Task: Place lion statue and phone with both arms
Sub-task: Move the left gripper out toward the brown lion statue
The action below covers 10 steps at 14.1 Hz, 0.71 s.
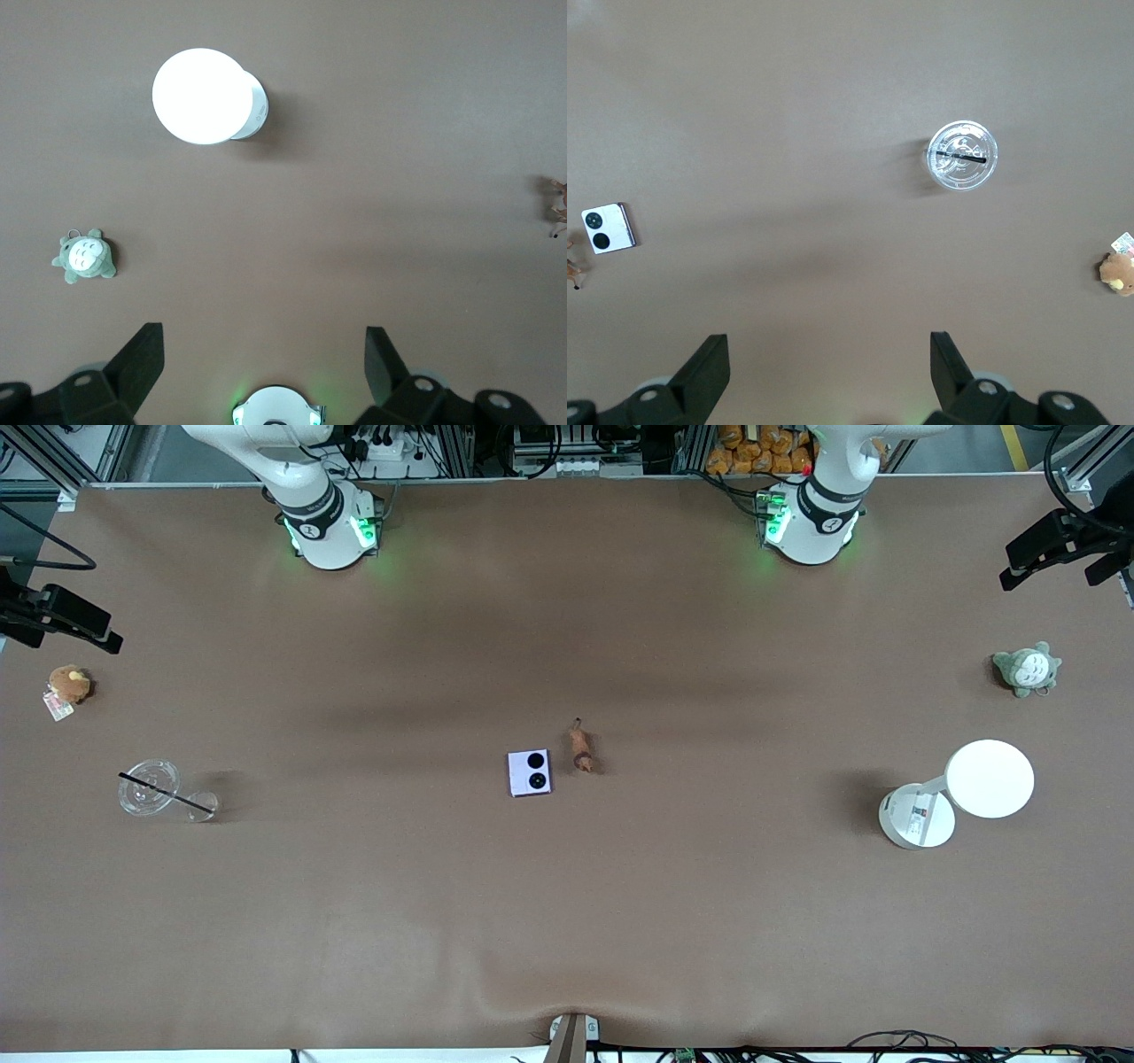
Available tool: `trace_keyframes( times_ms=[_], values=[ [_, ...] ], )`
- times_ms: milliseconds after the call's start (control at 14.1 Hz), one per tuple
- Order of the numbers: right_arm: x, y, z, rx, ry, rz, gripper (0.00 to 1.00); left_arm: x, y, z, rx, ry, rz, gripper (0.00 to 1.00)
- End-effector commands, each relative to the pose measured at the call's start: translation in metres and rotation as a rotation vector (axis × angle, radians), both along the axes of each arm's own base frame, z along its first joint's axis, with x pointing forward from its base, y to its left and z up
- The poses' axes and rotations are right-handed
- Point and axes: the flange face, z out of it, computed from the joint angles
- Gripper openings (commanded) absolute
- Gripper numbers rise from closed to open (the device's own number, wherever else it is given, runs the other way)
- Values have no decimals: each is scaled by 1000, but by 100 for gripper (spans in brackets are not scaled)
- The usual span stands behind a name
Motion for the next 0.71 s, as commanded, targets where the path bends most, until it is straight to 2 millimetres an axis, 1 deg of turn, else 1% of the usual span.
trace_keyframes(
  times_ms=[0, 142, 284, 426, 568, 639],
  values=[
    [1, -1, 5, -5, 1, -14, 100, 1, -3, 5, 22, 13, -19, 100],
    [1, -4, 5, -4, 1, -20, 100, 2, -2, 6, 22, 12, -18, 100],
    [1, -4, 5, -4, 1, -20, 100, 8, -1, 3, 23, 16, -15, 100],
    [1, -4, 5, -4, 1, -20, 100, 21, -4, 0, 24, 19, -19, 100],
    [2, -1, 3, -2, 2, -14, 100, 31, -12, -10, 25, 34, -29, 100],
    [3, 1, 3, -1, 0, -11, 100, 40, -17, -22, 24, 49, -35, 100]
  ],
)
